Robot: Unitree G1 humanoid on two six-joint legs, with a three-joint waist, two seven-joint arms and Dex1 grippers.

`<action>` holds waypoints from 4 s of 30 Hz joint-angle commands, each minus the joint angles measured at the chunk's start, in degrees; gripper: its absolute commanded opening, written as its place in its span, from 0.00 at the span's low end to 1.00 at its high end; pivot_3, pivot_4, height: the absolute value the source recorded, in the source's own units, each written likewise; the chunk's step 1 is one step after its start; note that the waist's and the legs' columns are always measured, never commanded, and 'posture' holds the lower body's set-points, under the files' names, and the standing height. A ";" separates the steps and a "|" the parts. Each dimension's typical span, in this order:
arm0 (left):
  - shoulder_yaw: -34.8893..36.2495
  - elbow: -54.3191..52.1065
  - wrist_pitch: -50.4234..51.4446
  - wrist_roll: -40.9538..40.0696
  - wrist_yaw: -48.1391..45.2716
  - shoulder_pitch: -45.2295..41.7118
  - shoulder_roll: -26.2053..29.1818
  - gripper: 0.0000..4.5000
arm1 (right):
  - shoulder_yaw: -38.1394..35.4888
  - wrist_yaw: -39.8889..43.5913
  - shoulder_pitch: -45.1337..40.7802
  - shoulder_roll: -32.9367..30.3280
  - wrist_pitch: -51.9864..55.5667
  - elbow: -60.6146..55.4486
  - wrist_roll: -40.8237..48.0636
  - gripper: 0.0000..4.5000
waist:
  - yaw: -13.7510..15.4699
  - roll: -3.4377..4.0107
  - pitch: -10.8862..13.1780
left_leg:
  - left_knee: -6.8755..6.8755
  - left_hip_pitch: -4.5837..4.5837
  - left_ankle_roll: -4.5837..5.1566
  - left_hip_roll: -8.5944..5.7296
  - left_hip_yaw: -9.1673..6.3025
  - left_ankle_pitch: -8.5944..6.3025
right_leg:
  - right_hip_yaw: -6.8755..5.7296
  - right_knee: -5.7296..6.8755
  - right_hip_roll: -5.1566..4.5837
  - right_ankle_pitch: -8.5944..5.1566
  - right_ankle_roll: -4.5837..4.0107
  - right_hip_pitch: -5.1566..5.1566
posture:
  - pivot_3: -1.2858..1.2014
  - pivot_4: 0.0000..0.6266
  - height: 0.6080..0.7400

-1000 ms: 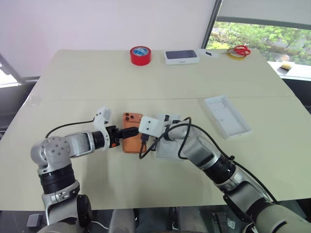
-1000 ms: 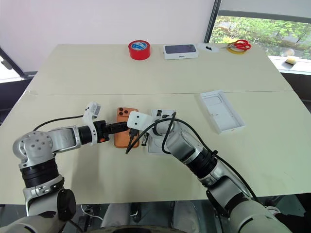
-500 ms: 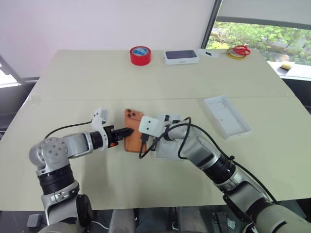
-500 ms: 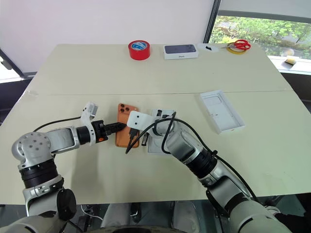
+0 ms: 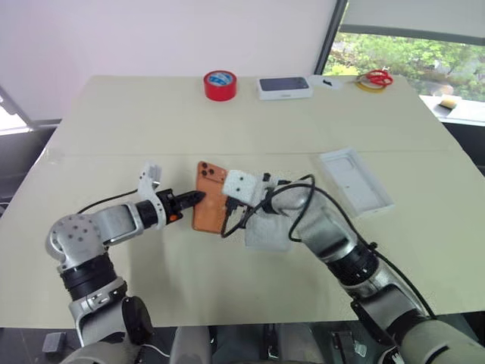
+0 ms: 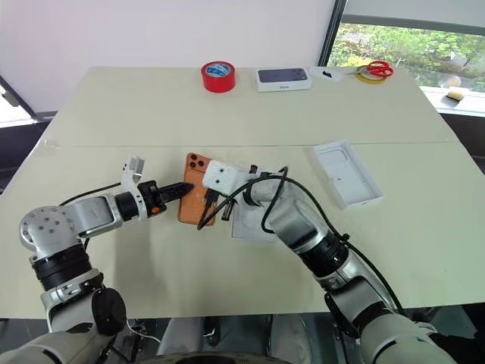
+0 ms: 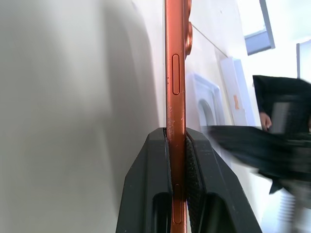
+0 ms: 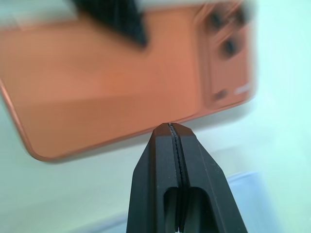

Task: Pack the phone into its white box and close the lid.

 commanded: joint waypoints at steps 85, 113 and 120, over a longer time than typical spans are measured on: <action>-63.85 3.51 -35.83 28.94 -32.29 -10.40 4.69 0.01 | -13.82 -8.97 26.81 -27.14 2.07 -17.50 17.17 0.00 | 2.98 -0.16 0.25 | 0.30 -0.46 0.17 -0.05 -0.11 -0.04 | -0.24 -0.66 0.08 0.17 0.07 0.13 | 0.52 0.24 0.93; -64.40 12.61 -37.20 36.31 -39.44 -13.14 -9.04 0.01 | -44.82 -1.87 53.05 -36.63 -1.94 -19.63 19.68 0.00 | 2.92 0.26 0.09 | 0.87 -0.67 0.52 -0.03 -0.35 -0.25 | -0.36 -0.63 0.04 0.15 0.13 0.29 | 0.52 0.24 0.93; -59.00 7.71 -42.05 37.19 -40.61 -10.55 -0.32 0.00 | -49.43 0.56 44.00 -37.85 0.78 -14.21 25.11 0.64 | 2.77 0.33 0.06 | 0.90 -0.62 0.51 0.00 -0.33 -0.25 | -0.34 -0.57 0.07 0.15 0.13 0.32 | 0.52 0.24 0.93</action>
